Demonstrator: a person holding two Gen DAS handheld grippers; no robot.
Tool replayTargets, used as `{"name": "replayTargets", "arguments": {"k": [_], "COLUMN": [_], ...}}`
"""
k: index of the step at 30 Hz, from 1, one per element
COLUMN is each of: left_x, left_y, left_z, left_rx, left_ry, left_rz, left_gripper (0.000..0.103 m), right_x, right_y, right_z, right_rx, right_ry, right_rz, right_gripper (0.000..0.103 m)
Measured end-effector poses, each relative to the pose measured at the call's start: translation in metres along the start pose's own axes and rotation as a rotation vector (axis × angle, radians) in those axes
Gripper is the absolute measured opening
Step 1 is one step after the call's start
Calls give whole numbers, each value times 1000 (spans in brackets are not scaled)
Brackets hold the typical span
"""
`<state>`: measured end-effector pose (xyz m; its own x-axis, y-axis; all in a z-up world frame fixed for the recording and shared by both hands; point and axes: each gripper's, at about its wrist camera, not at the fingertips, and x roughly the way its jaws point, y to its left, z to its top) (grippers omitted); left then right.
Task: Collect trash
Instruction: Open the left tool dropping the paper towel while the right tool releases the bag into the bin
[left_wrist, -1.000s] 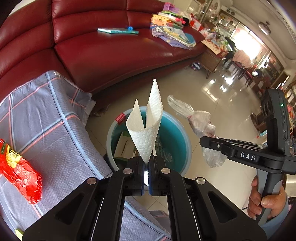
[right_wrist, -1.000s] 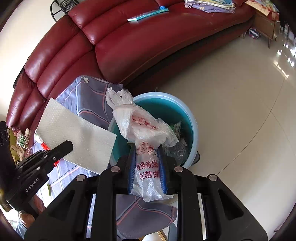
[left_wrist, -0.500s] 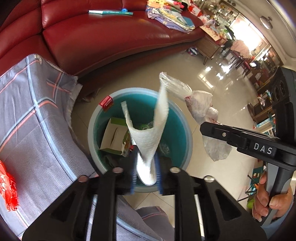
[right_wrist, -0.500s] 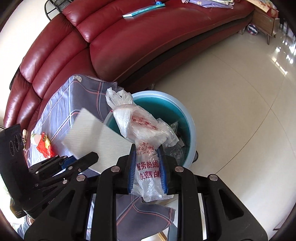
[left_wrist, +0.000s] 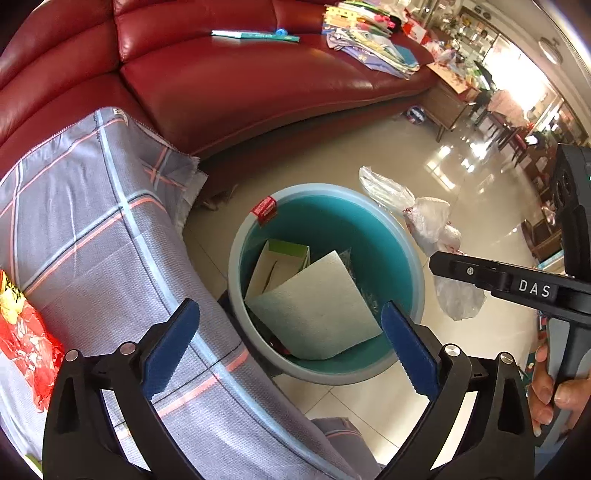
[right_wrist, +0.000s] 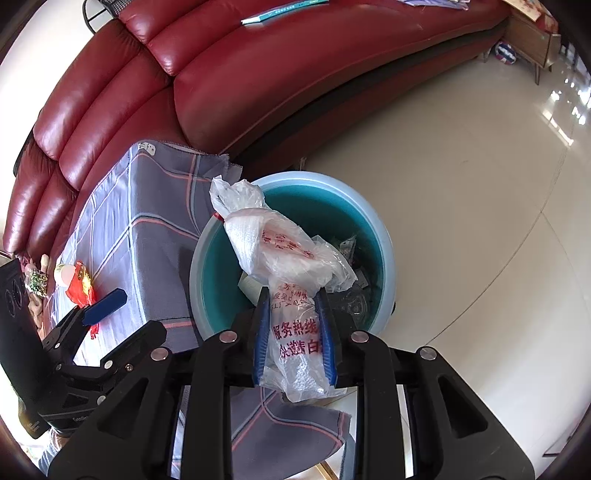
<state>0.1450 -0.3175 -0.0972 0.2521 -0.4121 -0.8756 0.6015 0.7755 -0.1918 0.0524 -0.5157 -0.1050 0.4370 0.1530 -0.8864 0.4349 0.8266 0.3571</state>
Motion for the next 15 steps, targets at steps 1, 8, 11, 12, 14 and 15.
{"name": "replayTargets", "arguments": {"k": [1,8,11,12,14,15], "left_x": [-3,-25,-31,-33,-35,-36], "left_y": [2,16,22,23,24,25], "left_z": [-2,-9,-11,-11,-12,-12], "left_rx": [-2,-23,-35,-37,-39,-41], "left_ry": [-3,-25,-36,-39,-42,-42], "left_rz": [5,43,46,46,51,51], "left_gripper": [99,99,99,99,99,99], "right_x": [1,15,18,18,18,18], "right_y": [1,17,24,24,25,24], "right_z": [-1,-7,-7,-7,-7,-7], "right_rx": [-3,-26,-32,-27,-21,-15], "right_ry": [5,45,51,53,50,50], "right_rz": [2,32,36,37,30,27], "right_gripper": [24,60,70,75,76,78]}}
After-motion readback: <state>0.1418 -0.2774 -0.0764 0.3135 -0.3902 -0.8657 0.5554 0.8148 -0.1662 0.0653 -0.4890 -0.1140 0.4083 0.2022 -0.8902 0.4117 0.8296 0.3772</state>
